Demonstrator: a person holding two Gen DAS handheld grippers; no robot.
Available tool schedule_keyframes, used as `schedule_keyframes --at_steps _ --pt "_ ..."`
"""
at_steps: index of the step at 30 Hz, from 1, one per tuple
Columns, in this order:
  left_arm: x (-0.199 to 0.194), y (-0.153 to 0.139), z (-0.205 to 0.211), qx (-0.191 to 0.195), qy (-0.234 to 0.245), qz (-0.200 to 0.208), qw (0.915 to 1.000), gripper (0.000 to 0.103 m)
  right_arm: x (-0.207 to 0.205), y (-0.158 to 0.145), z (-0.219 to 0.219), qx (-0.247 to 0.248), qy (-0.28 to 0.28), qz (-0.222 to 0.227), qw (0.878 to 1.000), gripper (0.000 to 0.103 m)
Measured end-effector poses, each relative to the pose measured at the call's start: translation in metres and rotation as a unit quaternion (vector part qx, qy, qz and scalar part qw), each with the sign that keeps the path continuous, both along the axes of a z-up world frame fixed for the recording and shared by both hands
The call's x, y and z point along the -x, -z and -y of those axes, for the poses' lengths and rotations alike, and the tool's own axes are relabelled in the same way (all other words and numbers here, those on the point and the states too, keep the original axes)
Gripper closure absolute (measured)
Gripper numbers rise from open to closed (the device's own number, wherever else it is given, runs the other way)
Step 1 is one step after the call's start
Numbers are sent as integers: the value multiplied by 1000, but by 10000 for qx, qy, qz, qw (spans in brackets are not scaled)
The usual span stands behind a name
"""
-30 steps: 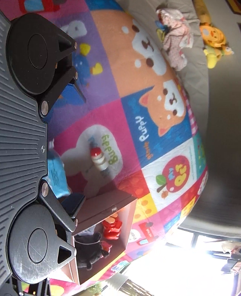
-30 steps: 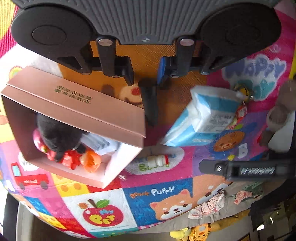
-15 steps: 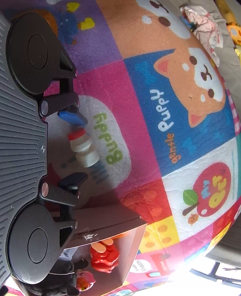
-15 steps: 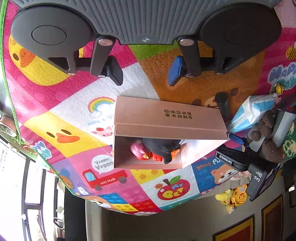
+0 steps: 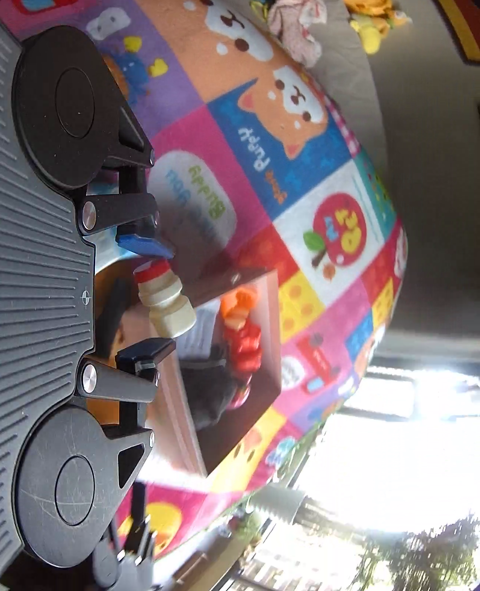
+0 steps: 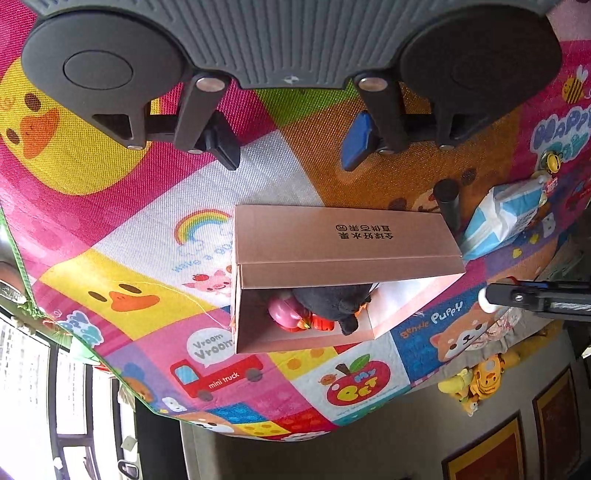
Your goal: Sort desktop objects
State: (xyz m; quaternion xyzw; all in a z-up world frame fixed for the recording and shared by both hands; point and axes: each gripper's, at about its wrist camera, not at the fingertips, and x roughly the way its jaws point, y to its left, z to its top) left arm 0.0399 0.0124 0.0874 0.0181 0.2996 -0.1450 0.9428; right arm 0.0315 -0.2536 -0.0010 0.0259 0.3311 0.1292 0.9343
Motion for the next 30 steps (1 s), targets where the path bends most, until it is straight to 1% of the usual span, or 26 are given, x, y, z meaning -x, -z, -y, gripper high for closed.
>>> schedule_keyframes --at_steps 2,4,7,9,11,12,14,16,17,18,20,21,22,25,30 --pt "28 11 15 -127 325 14 9994 51 1 -1 -5 168 -9 27 9999 42" --pt "49 27 26 -296 471 -37 9984 51 4 -3 -11 350 -37 89 9993 42" --pt "68 54 37 -701 493 0 9963 49 6 -10 -21 380 -257 61 9989 42" --pt "72 67 36 -812 446 -70 9957 49 7 -19 -34 442 -545 95 9975 42" --pt "73 74 30 -759 399 -167 9962 44 5 -27 -52 576 -878 161 9943 42" --pt "73 76 27 -729 367 -203 9965 40 2 -29 -62 620 -1057 173 9923 42" --pt "74 79 21 -708 303 -233 9968 35 -7 -31 -83 662 -1351 100 9886 45" --pt "77 81 15 -665 238 -292 9971 31 -19 -28 -104 680 -1590 -3 9849 52" --pt "78 82 12 -622 200 -338 9973 30 -24 -25 -113 702 -1662 -48 9836 53" --pt "78 82 10 -577 166 -379 9975 29 -29 -22 -121 725 -1716 -100 9824 57" --pt "76 80 7 -507 150 -469 9975 28 -37 -14 -135 775 -1794 -254 9804 70" --pt "75 79 6 -467 135 -524 9974 27 -38 -12 -138 798 -1808 -254 9799 77" --pt "73 79 5 -429 117 -582 9973 26 -36 -13 -139 827 -1870 -229 9786 79" --pt "68 78 6 -294 51 -717 9970 19 -27 -18 -125 691 -2016 -296 9766 80" --pt "67 77 15 -324 -34 -833 9960 17 -4 -22 -83 774 -2108 -369 9738 80"
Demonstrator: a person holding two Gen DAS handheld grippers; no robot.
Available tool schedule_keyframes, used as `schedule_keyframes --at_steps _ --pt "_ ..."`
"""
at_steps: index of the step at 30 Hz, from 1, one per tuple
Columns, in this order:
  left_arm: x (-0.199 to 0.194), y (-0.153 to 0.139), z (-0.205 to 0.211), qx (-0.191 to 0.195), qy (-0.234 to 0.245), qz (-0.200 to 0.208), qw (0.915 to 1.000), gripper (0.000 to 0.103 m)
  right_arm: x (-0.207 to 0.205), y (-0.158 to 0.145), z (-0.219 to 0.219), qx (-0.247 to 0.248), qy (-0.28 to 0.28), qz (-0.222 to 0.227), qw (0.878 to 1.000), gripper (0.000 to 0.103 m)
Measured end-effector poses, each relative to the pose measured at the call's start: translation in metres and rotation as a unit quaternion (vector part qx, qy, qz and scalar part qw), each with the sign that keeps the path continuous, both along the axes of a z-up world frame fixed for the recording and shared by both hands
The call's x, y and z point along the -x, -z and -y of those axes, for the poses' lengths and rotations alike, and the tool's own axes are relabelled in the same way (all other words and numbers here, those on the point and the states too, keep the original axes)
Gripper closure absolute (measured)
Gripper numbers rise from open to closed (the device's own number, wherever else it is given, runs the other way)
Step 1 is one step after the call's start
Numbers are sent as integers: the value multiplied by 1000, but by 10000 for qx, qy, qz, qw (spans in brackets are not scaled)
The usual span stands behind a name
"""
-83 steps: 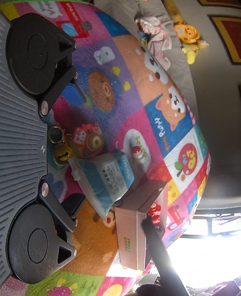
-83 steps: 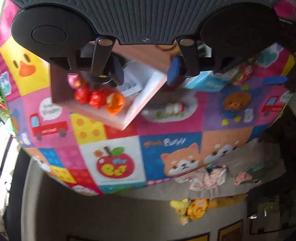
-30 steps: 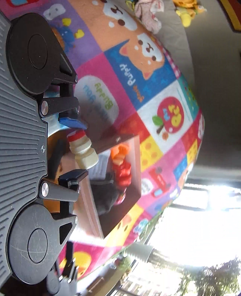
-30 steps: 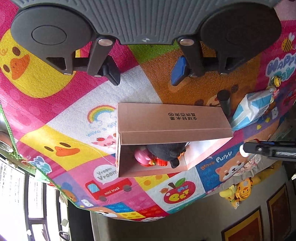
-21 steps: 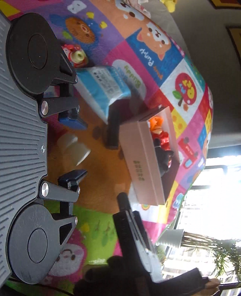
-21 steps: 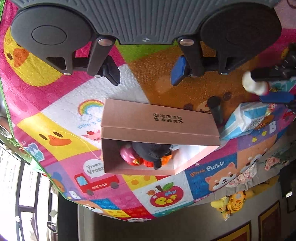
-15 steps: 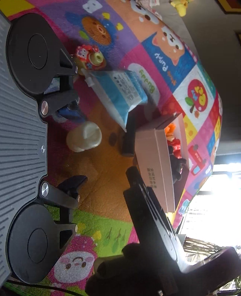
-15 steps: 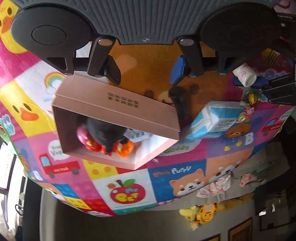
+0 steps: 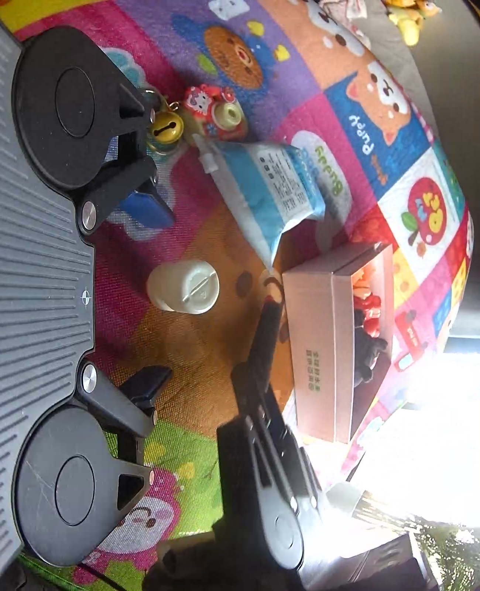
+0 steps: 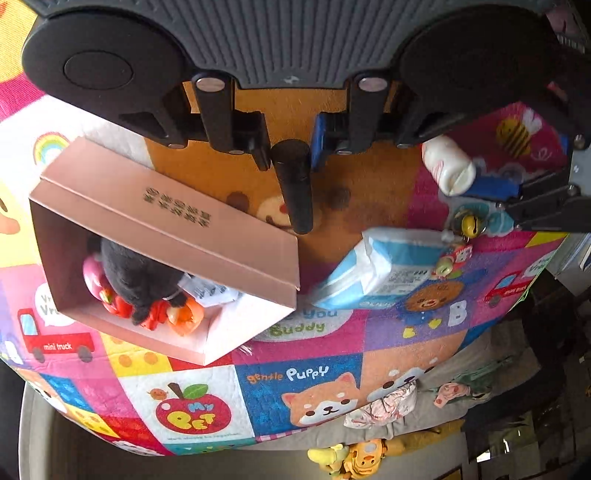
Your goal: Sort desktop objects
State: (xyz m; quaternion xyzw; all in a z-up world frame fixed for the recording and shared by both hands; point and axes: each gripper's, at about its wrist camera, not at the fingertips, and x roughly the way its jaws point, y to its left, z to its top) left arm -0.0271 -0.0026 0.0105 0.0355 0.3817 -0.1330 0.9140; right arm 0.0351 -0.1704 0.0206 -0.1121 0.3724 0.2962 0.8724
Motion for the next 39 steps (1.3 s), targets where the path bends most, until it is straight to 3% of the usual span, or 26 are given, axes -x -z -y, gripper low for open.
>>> schedule_keyframes --at_steps 3,5,7,9,14,16,21,25,28,33,38,39 --pt "-1 -3 3 15 92 -132 9999 16 12 1 23 222 35 144 9996 80" --pt "0 -4 6 -16 159 -167 9997 16 21 4 34 496 222 503 9973 77" --pt "3 -4 6 -42 183 -159 9997 15 26 6 43 802 507 883 9916 62" --pt "4 -3 4 14 188 -132 9997 13 27 8 51 956 822 1109 9858 53" --pt "14 -4 1 181 354 51 9992 8 25 6 63 723 1368 978 9831 35" --pt "18 -3 3 161 492 226 9984 8 29 5 63 569 1489 958 9826 20" --pt "22 -1 6 -193 329 545 9978 6 35 4 56 293 1642 692 9836 13" --pt "17 1 -9 -347 -69 560 9978 5 28 0 39 141 1741 553 9831 9" --pt "9 2 -18 -253 -438 467 9976 5 6 -1 27 -18 2086 397 9772 3" --pt "6 3 -22 -207 -792 431 9957 3 -29 10 10 -438 2927 -98 9551 3" --pt "6 6 -23 -148 -774 324 9964 3 -37 24 -17 -18 2939 281 9554 6" --pt "6 6 -22 -134 -765 324 9965 3 -39 23 -17 -55 2913 282 9562 13"
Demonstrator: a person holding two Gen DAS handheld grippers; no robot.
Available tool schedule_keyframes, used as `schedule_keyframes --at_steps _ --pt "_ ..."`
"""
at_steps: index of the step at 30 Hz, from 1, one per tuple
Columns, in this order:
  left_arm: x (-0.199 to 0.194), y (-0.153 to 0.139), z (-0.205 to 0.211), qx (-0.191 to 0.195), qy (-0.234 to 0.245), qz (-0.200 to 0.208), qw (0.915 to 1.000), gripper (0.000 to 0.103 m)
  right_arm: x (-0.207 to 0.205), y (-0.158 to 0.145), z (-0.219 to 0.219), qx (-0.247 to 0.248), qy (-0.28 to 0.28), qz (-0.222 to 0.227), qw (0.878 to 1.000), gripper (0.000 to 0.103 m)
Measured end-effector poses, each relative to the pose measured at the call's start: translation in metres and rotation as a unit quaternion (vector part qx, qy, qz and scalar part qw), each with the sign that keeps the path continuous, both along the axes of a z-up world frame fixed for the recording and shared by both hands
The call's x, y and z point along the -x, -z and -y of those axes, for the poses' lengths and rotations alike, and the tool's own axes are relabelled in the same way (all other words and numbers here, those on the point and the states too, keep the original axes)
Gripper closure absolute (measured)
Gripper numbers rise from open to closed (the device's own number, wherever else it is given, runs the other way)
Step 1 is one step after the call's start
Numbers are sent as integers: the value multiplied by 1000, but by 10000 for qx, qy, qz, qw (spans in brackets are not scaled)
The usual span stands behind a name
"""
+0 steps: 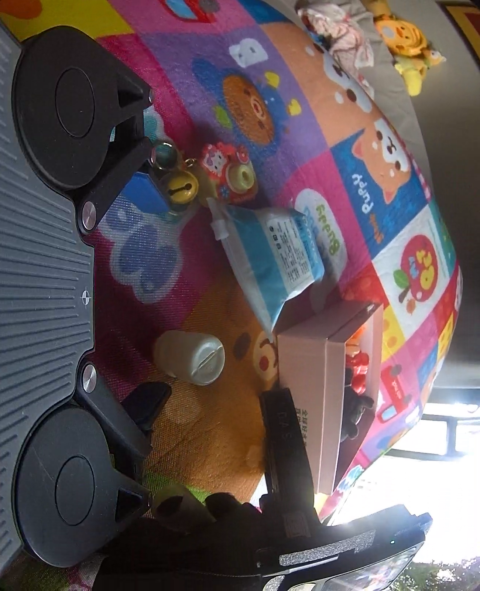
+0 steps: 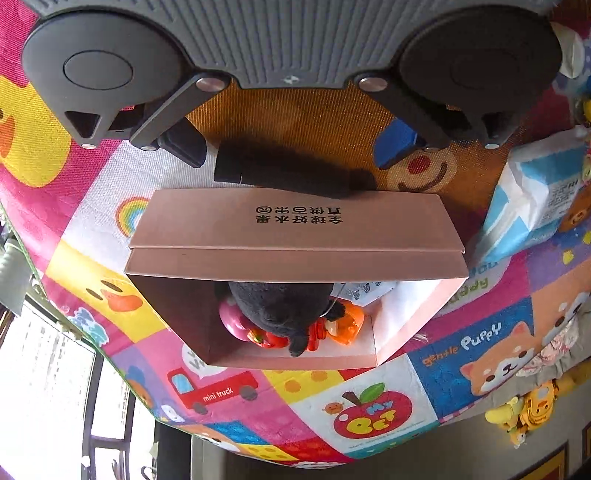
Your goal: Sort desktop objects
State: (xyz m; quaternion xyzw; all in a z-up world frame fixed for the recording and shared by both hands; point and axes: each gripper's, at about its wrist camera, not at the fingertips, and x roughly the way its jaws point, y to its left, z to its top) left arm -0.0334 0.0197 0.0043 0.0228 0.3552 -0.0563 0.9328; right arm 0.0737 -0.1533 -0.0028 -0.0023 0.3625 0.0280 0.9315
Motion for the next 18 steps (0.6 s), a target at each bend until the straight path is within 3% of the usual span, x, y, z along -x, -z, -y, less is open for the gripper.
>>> schedule_keyframes --at_steps 3,8,13,14,16,18 --pt "1 1 1 47 31 -24 10000 3 -2 -3 3 65 -83 52 9999 28" --pt "3 1 3 95 101 -13 9999 3 11 -6 15 26 -348 -19 9994 28" --pt "19 -8 7 347 604 418 9967 4 50 -15 37 184 -978 93 9950 28" --pt "21 -10 11 292 696 496 9959 6 58 -18 41 248 -1082 135 9937 28" --pt "19 -10 19 138 795 539 9953 23 73 -22 50 376 -1244 218 9913 28" --pt "13 -7 25 30 784 452 9959 27 87 -26 57 449 -1353 285 9894 28"
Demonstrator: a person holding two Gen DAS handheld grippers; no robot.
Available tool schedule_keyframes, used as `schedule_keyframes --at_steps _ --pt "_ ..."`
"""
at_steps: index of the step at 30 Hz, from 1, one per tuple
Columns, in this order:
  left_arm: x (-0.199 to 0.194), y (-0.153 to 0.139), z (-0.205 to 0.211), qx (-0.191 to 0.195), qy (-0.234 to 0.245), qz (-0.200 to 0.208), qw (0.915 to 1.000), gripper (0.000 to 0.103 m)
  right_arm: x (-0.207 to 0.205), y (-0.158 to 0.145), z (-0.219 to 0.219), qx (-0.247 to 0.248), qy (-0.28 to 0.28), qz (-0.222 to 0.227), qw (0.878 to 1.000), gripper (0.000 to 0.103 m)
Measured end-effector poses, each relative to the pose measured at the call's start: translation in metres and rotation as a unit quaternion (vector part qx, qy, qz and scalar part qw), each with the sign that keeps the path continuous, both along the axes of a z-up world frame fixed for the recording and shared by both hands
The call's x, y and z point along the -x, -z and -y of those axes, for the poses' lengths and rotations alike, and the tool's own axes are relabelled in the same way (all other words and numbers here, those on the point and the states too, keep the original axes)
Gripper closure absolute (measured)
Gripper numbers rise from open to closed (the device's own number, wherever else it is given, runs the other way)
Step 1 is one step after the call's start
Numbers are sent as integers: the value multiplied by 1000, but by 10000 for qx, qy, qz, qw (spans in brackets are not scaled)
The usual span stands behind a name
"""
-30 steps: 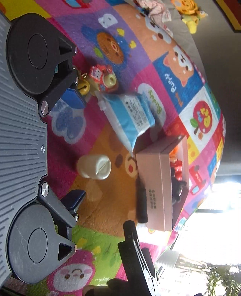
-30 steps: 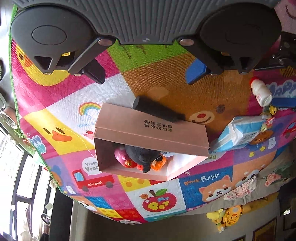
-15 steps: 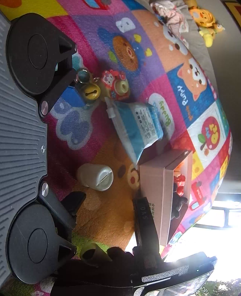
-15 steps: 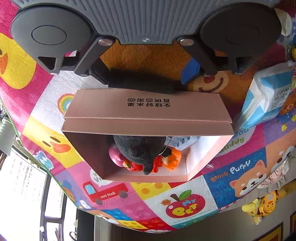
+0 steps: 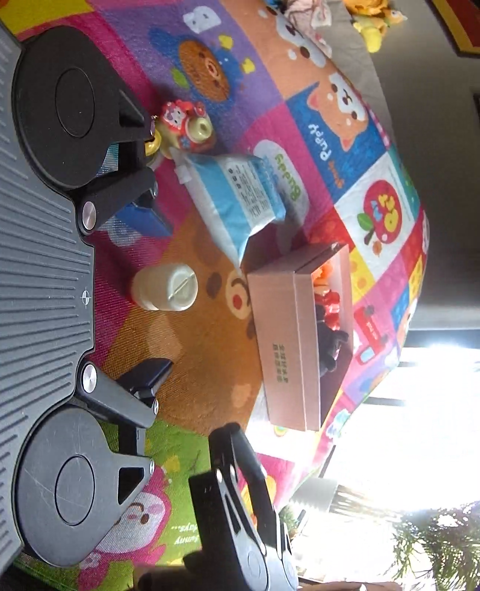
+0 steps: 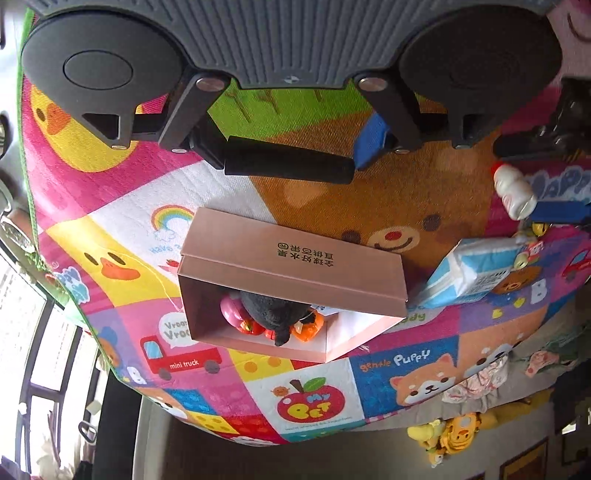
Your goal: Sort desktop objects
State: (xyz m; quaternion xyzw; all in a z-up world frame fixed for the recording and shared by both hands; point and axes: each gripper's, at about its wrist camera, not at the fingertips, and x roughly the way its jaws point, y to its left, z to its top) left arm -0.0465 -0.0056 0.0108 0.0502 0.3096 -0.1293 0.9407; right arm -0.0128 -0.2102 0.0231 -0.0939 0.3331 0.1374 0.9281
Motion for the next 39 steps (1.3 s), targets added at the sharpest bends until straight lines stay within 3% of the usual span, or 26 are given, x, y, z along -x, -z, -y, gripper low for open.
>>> schedule_keyframes --at_steps 2,3,5,7,9,14,18,22,24,25,28,35,39 --pt "-8 5 4 -84 -89 -111 9999 30 11 -2 6 16 -87 37 10000 28" --pt "-11 7 5 -120 -110 -165 9997 40 15 -3 8 14 -128 48 9999 28" --pt "-12 7 5 -131 -102 -139 9998 45 22 -2 11 16 -202 65 9998 28" --pt "-11 6 6 -228 -88 -105 9996 65 25 0 14 4 -256 26 9997 28" --pt "-9 6 7 -291 -28 -105 9995 74 26 0 15 -29 -301 -30 9995 28" --pt "-8 -12 11 -291 149 66 9994 74 34 -8 20 -115 -369 119 9992 28" --pt "-28 -53 17 -225 135 684 9973 74 38 -25 26 -189 -361 441 9982 28" --pt "-67 -95 34 -246 187 1440 9891 73 35 -37 29 -244 -300 652 9971 28" --pt "-93 -107 40 -101 133 1522 9882 66 32 -40 29 -222 -257 691 9970 28" --pt "-105 -110 40 -13 96 1421 9898 46 30 -42 29 -182 -234 721 9970 28" --pt "-112 -106 32 149 -116 1292 9914 25 30 -48 31 -44 -203 851 9962 28" --pt "-58 -45 5 105 -96 593 9981 8 -1 -56 27 113 -112 1049 9944 28" --pt "-27 -17 -5 191 -45 245 9995 7 -46 -64 3 122 -286 1059 9939 28"
